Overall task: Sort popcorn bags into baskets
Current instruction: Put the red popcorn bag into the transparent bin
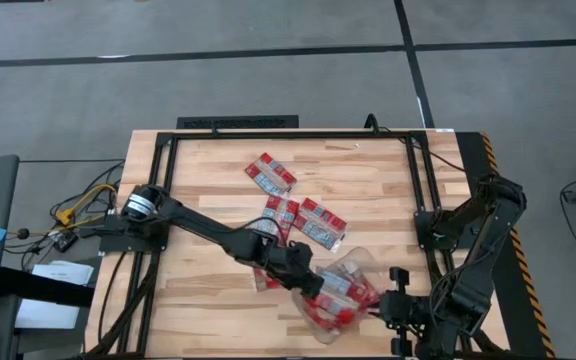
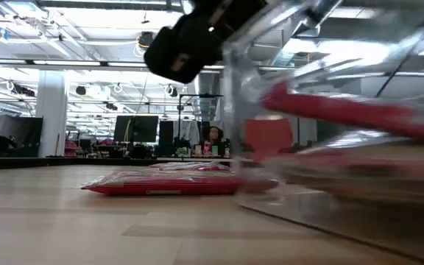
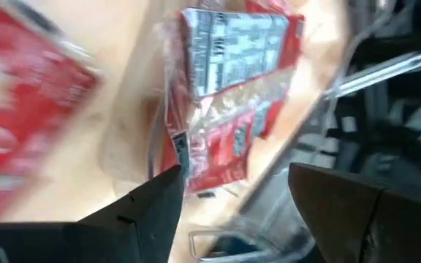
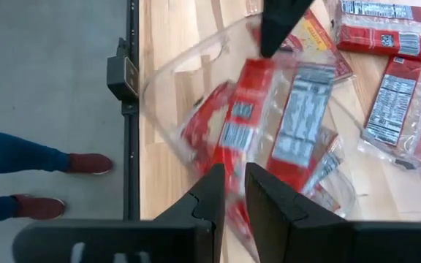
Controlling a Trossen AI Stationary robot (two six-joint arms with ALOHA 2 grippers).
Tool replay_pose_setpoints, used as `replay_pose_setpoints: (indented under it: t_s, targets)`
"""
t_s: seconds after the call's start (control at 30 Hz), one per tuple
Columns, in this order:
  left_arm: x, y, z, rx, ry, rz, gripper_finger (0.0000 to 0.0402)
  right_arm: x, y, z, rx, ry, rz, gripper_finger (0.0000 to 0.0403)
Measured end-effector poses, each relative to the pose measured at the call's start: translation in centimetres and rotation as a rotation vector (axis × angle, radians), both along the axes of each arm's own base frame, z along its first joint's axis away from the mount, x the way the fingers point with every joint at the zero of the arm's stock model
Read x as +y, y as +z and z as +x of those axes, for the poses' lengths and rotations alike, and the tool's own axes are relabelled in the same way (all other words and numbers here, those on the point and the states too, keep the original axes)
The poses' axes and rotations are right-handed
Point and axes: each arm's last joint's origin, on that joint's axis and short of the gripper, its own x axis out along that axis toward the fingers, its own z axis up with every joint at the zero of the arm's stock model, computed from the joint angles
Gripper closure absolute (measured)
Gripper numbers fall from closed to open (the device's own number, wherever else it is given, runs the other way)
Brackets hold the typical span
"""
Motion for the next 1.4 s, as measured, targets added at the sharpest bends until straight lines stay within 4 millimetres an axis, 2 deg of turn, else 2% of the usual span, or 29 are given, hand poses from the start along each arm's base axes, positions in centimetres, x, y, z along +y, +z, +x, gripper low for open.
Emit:
replay_pose_setpoints:
  t_s: [0.13, 0.4, 0.57, 0.73, 0.83, 0.93, 1.07, 1.2, 1.4]
  targets:
    - [1.1, 2.0, -1.4, 0.014, -0.007, 0.074, 0.0159, -0.1, 0.0, 0.2, -0.001, -0.004, -0.006, 0.0321]
    - [1.9, 5.9, -4.4, 0.012, -0.041, 0.161, 0.0159, -1.1, -0.1, 1.4, -0.006, -0.026, -0.063, 0.0321]
    - [2.6, 8.1, -7.7, 0.103, -0.033, 0.234, 0.0159, -1.5, -2.0, 5.4, 0.019, 0.006, -0.105, 0.0321]
    - [3.3, 10.9, -11.3, 0.121, 0.002, 0.297, 0.0159, -0.3, -4.9, 9.7, 0.096, 0.218, 0.014, 0.0321]
    - [3.8, 11.9, -12.5, 0.112, 0.049, 0.339, 0.0159, -0.5, -6.5, 11.0, 0.16, 0.263, 0.041, 0.0321]
    - [4.1, 12.4, -13.4, 0.117, 0.079, 0.369, 0.0159, -1.4, -7.2, 12.0, 0.218, 0.282, 0.074, 0.0321]
    - [4.0, 12.3, -13.5, 0.129, 0.056, 0.367, 0.0159, -2.1, -9.3, 12.5, 0.338, 0.29, 0.021, 0.0321]
    - [3.6, 12.2, -13.6, 0.138, 0.021, 0.352, 0.0159, -2.3, -11.9, 12.2, 0.505, 0.294, -0.032, 0.0321]
    - [3.2, 11.9, -14.2, 0.185, -0.023, 0.381, 0.0159, -4.5, -12.1, 10.4, 0.721, 0.139, -0.185, 0.0321]
